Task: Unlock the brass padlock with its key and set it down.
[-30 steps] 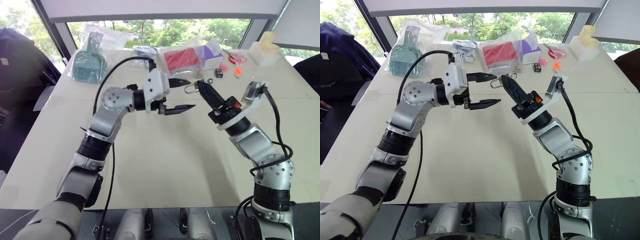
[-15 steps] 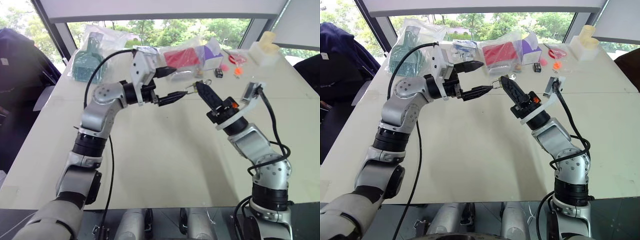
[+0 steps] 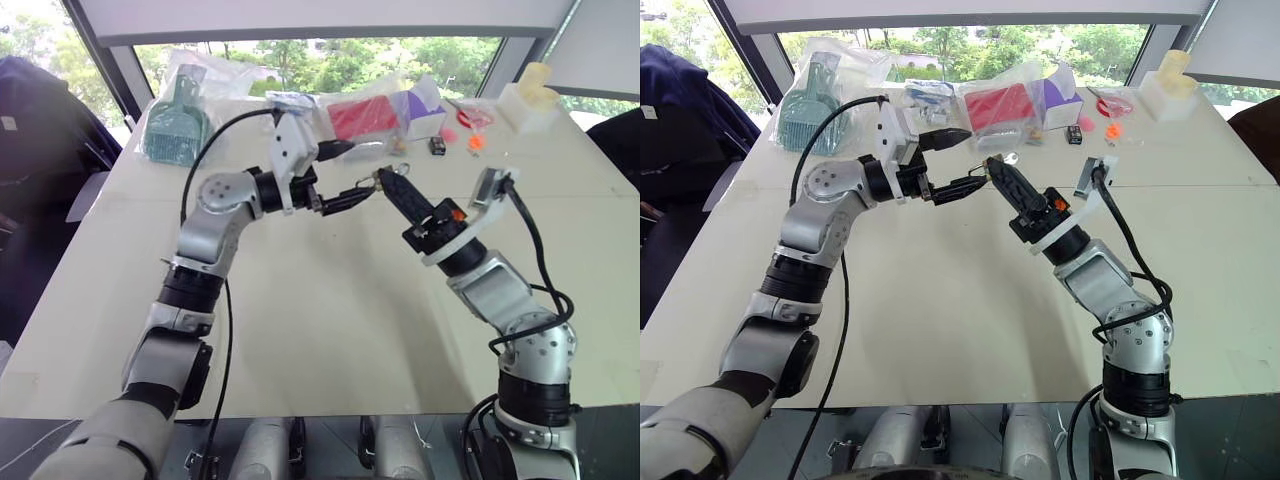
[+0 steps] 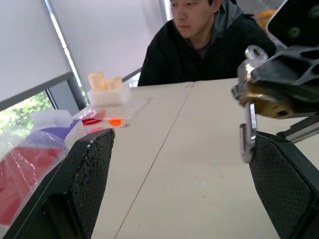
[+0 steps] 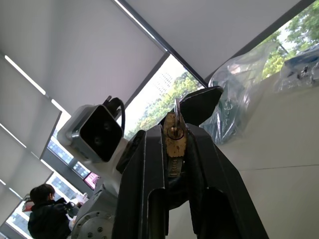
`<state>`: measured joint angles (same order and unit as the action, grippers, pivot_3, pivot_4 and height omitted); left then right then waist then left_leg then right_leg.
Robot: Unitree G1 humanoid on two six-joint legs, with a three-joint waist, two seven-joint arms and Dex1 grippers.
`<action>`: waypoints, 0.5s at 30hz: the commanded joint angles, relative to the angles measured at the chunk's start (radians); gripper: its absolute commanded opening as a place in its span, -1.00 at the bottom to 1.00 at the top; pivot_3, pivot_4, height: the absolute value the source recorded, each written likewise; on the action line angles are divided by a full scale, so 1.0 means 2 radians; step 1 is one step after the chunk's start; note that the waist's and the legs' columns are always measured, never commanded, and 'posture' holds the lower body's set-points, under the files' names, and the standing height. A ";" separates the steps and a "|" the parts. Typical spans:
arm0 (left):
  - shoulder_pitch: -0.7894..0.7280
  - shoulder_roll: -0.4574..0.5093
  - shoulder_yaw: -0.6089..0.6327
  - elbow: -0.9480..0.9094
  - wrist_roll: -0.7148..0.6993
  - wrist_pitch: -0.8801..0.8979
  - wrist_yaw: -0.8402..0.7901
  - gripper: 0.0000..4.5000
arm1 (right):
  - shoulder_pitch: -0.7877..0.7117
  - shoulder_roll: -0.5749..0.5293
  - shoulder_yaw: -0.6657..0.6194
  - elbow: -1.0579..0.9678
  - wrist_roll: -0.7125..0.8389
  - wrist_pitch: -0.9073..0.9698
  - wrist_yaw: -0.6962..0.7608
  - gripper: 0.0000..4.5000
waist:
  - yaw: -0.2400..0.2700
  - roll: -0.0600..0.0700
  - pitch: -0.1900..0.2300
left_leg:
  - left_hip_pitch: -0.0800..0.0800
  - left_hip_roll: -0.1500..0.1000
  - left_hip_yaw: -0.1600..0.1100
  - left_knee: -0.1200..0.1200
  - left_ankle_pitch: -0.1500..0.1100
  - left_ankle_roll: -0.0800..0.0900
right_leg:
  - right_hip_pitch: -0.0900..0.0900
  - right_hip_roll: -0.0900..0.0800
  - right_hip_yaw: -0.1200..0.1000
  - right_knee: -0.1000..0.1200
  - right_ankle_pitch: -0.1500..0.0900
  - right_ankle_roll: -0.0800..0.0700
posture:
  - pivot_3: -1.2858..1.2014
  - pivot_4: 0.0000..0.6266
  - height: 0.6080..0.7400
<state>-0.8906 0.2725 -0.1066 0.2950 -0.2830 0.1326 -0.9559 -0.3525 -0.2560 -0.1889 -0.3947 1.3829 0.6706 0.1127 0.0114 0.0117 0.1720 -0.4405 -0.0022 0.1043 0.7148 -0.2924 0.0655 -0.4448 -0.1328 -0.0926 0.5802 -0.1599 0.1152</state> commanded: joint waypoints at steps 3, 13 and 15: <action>-0.036 -0.010 0.011 0.033 0.017 -0.048 0.019 0.86 | 0.002 0.002 0.005 -0.029 0.018 0.000 -0.002 -1.00 | 0.000 0.000 0.000 | 0.000 0.000 0.000 0.000 0.000 0.000 | 0.000 0.000 0.000 0.000 0.000 0.000 | 0.03 -0.52 0.93; -0.025 -0.004 0.009 0.052 0.027 -0.059 0.026 0.86 | 0.009 0.004 0.003 -0.021 0.013 -0.009 -0.012 -1.00 | -0.001 0.000 0.000 | 0.000 0.000 0.000 0.000 0.000 0.001 | 0.000 0.000 0.000 0.000 0.000 0.000 | 0.03 -0.52 0.93; -0.017 0.006 0.006 0.063 0.038 -0.054 0.030 0.86 | 0.008 0.008 -0.004 -0.011 0.011 -0.016 -0.024 -1.00 | -0.001 0.000 0.000 | 0.000 0.000 0.000 0.000 0.000 0.001 | 0.000 0.000 0.000 0.000 0.000 0.000 | 0.03 -0.52 0.93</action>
<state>-0.9319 0.2656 -0.1035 0.4197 -0.2246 0.0195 -0.9068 -0.3270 -0.2522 -0.1715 -0.4082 1.3973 0.6673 0.0802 0.0097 0.0116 0.1721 -0.4405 -0.0021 0.1043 0.7148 -0.2932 0.0667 -0.4450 -0.1329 -0.0926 0.5803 -0.1598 0.1153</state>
